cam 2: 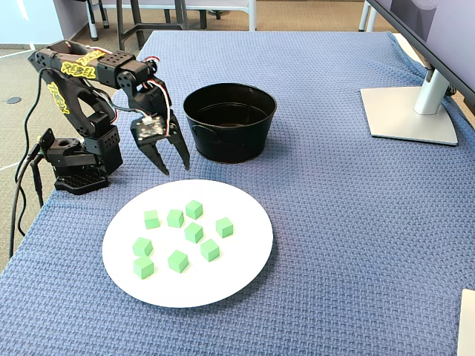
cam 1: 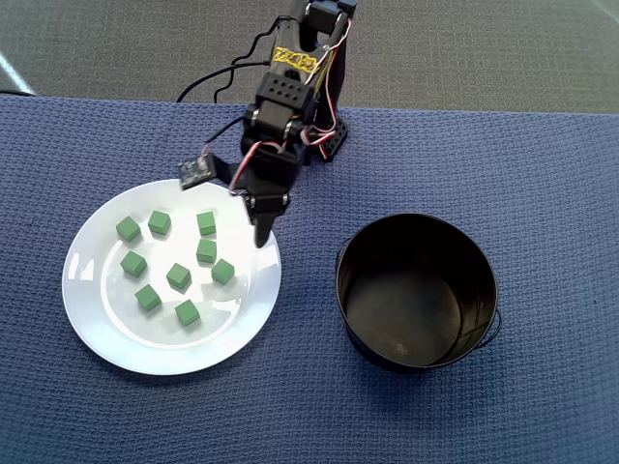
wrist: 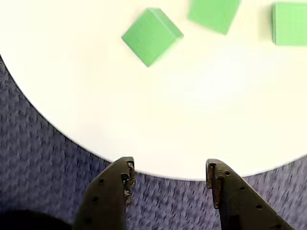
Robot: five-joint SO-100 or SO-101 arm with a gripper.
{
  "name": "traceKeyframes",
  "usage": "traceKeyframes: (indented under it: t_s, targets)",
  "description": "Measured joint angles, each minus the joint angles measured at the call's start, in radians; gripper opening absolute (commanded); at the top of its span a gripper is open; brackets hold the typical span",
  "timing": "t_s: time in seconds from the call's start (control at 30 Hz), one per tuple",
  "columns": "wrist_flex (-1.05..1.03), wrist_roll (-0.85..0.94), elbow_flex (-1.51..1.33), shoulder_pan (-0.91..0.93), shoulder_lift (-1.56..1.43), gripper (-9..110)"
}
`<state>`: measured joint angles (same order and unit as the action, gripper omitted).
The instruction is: Pick up the green cubes from the white plate and place them in the black recipient
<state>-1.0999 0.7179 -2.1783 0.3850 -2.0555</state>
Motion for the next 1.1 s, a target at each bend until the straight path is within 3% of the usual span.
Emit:
traceKeyframes:
  t_s: [0.4,1.1]
  targets:
    - [0.025,0.414,0.084,0.25,0.173,12]
    - [0.095,0.393,0.009,0.354,0.235,18]
